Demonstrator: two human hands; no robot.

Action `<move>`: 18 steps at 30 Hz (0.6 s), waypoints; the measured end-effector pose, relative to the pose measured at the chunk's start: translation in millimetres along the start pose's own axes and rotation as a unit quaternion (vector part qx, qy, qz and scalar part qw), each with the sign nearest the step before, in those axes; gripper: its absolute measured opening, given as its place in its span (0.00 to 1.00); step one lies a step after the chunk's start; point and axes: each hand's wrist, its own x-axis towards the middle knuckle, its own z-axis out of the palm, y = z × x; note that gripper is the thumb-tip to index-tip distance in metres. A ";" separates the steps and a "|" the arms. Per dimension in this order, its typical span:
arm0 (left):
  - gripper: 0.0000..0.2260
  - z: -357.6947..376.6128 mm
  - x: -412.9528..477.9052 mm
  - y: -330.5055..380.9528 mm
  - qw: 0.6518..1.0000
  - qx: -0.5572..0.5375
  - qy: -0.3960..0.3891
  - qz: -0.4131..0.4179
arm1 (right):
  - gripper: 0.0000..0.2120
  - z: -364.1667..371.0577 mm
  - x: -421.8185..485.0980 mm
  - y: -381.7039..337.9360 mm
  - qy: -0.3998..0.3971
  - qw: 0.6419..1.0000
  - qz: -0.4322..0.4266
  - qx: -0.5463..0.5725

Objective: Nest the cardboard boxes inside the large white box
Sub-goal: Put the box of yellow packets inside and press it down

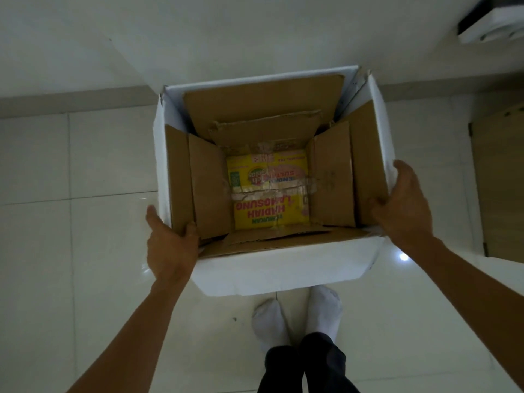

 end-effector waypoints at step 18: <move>0.12 37.6 -31.7 13.4 0.996 -0.084 -0.001 0.033 | 0.08 2.4 15.8 62.9 -0.002 0.994 0.047 0.098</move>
